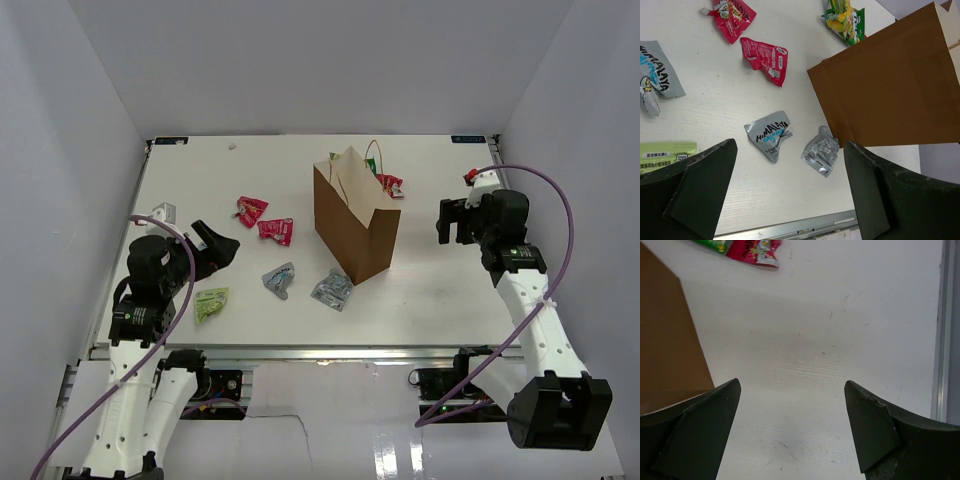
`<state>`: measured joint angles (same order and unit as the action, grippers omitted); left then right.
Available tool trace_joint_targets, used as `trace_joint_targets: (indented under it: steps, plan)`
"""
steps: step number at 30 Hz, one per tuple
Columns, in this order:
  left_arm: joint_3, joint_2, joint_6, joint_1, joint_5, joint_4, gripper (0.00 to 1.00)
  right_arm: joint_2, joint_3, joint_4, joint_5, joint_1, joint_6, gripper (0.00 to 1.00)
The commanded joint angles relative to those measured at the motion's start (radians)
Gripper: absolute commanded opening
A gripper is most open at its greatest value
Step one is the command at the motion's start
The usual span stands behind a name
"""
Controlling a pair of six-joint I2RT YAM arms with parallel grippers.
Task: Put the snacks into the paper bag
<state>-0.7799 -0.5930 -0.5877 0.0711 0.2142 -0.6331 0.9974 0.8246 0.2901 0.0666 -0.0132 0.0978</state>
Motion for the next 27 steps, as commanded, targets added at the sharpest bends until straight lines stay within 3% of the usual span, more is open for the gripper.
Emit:
trace_joint_targets:
  steps: [1,4,7,10,16,21,24,27]
  plan:
    - [-0.005,-0.001,-0.006,-0.004,0.013,-0.010,0.98,0.001,0.071,0.048,0.237,0.001,0.204,0.90]
    - [-0.005,-0.016,-0.032,-0.004,0.014,-0.010,0.98,0.015,0.128,0.217,0.464,0.001,0.452,0.90]
    - [-0.002,-0.050,-0.083,-0.004,0.005,-0.010,0.98,0.047,0.171,0.294,0.544,0.001,0.519,0.90]
    - [-0.005,-0.138,-0.194,-0.005,-0.036,-0.002,0.98,0.082,0.156,0.301,0.544,0.002,0.452,0.90]
    - [-0.050,-0.372,-0.394,0.002,-0.094,0.067,0.98,0.125,0.134,0.288,0.722,0.065,0.392,0.90]
    - [-0.174,-0.617,-0.526,0.029,-0.298,0.082,0.95,0.147,0.122,0.267,0.743,0.068,0.384,0.90]
    - [-0.248,-0.793,-0.554,0.053,-0.376,0.095,0.94,0.156,0.117,0.261,0.756,0.075,0.382,0.90]
    - [-0.376,-0.980,-0.485,0.079,-0.417,0.101,0.92,0.156,0.113,0.259,0.765,0.081,0.379,0.90]
